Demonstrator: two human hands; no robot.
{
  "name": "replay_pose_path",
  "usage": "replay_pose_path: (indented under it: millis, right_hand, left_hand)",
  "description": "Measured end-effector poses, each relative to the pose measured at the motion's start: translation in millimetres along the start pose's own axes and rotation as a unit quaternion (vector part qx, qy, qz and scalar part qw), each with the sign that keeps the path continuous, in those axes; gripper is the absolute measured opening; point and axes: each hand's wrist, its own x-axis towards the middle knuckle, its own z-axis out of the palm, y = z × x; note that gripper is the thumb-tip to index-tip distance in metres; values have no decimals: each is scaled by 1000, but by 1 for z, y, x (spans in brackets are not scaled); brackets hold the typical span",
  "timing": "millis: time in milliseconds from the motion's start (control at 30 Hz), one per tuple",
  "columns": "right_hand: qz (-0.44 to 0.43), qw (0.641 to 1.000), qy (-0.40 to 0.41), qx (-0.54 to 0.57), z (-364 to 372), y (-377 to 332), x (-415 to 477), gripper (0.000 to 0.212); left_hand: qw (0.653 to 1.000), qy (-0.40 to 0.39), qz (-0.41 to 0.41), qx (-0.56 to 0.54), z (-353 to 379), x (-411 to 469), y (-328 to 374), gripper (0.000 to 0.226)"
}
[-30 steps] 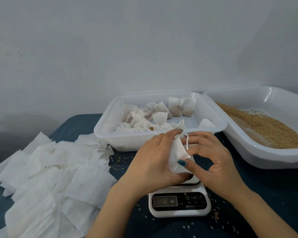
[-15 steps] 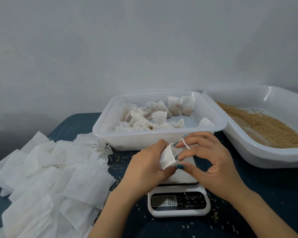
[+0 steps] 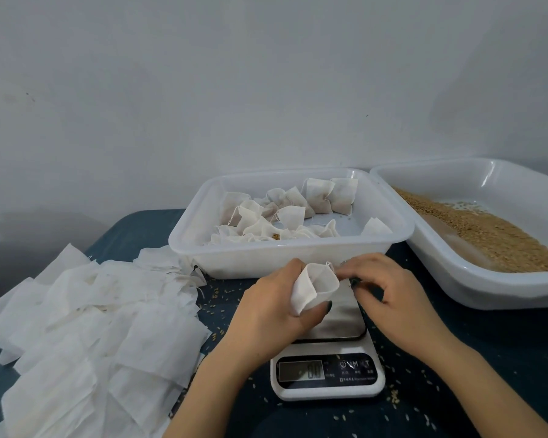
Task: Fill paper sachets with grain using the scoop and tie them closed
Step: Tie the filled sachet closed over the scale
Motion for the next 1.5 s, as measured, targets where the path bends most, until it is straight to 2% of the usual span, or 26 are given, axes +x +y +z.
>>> replay_pose_path:
  millis: [133,233,300,433,567,833,900,1067,1133,1200,1333,1400,1500]
  right_hand:
    - [19,997,67,-26,-7,-4,7,46]
    - [44,986,132,-89,-29,0,23,35]
    - [85,974,146,-149,-51,11,36,33]
    - [244,920,75,-296,-93,49,54,33]
    - [342,864,-30,-368,-113,74,62,30]
    - [374,816,-74,-434,-118,73,62,34]
    - [373,808,-65,-451,-119,71,62,35]
    - [389,807,-31,-442,-126,75,69,22]
    - [402,806,2,-434,-126,76,71,29]
    - [414,791,7,-450,-124,76,71,31]
    - [416,743,-41,-522,-121,75,73,19]
    - [364,750,-48,-551,-119,77,72,17]
    - [302,801,-63,-513,-115,79,67,22]
  left_hand:
    - [1000,-6,-1,7,-2,-1,-3,33]
    - [1000,-3,-1,10,-3,0,-4,35]
    - [1000,-1,0,11,-3,0,-5,36]
    - [1000,-2,3,16,-2,-1,-4,35]
    - [1000,-10,-3,27,0,0,-4,33]
    - [1000,-6,-7,23,0,-1,-6,33]
    - [1000,-9,-7,20,-1,-2,-7,32]
    - [1000,-6,-2,21,-1,-1,-8,32]
    - [1000,-6,0,23,-1,-1,-9,32]
    - [1000,-7,3,22,-1,-1,-9,32]
    - [1000,-9,4,19,-1,-1,-11,30]
    - [1000,-9,5,21,0,-1,-11,30]
    - [1000,-12,12,21,0,-1,-11,31]
